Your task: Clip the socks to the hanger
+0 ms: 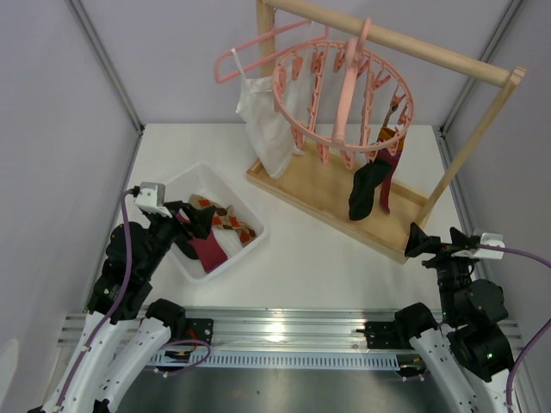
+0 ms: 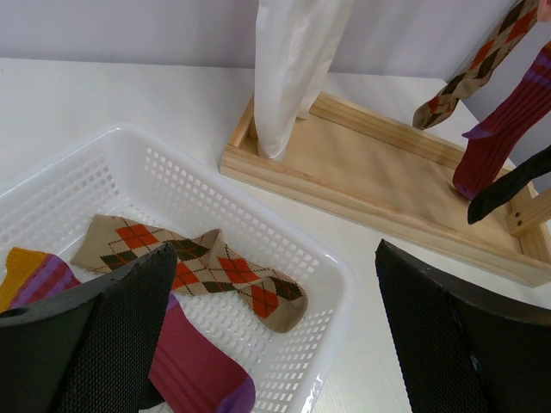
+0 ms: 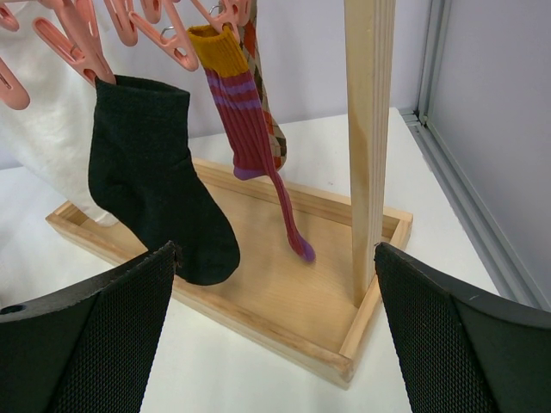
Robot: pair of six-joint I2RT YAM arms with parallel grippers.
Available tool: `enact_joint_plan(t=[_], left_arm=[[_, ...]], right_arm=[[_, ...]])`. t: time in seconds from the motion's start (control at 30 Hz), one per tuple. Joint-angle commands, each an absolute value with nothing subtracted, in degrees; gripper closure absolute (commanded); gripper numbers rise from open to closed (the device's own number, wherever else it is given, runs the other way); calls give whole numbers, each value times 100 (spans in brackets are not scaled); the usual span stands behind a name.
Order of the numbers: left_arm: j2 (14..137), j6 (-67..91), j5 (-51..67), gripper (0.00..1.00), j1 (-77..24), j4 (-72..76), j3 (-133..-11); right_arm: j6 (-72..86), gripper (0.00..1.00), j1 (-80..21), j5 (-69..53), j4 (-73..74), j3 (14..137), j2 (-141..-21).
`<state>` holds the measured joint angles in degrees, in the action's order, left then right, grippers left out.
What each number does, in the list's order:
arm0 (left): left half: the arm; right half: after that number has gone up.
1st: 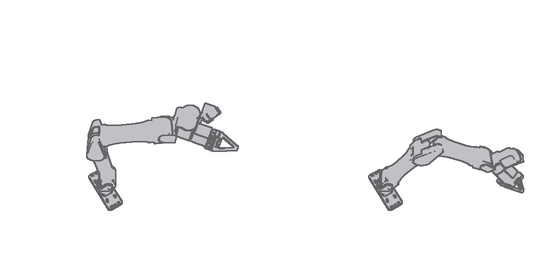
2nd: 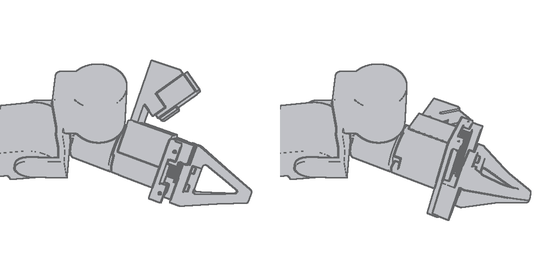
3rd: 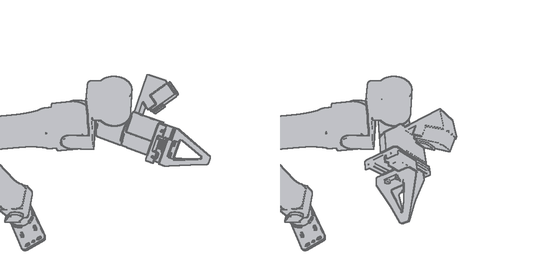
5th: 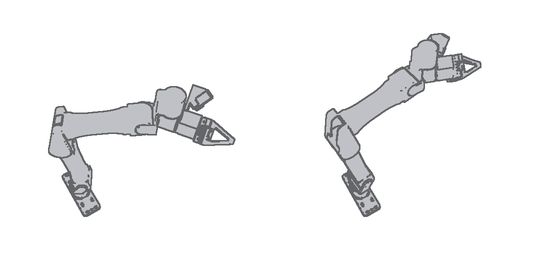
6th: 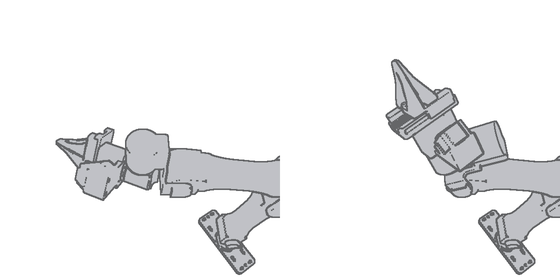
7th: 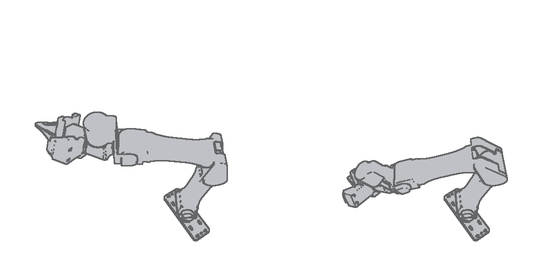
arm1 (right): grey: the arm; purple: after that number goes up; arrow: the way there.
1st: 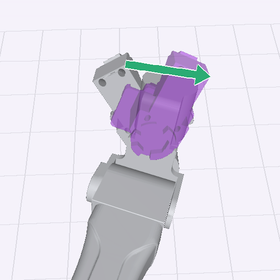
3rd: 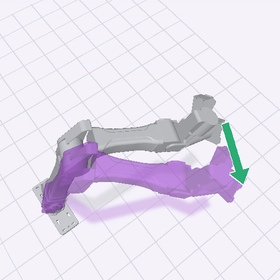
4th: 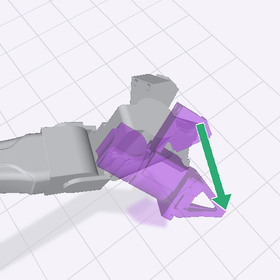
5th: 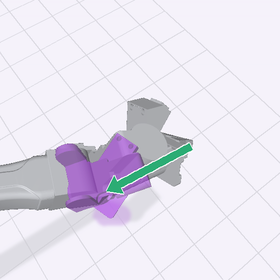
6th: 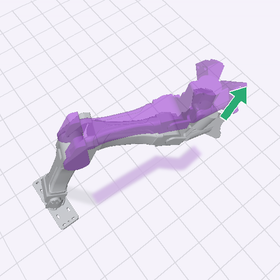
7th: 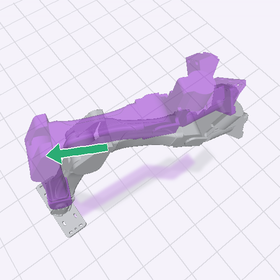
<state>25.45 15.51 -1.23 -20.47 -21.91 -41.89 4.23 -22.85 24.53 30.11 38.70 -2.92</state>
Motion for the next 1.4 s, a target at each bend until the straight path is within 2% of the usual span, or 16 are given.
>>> enact_joint_plan(t=[0.0,1.37], left_arm=[[2496,1617,-44,1,-1978,-2030,-4149],[2496,1600,-44,0,-1978,-2021,-4149]], right_arm=[[352,1,-2268,2408,2900,3894,-246],[369,1,-2268,2399,2927,3911,-246]])
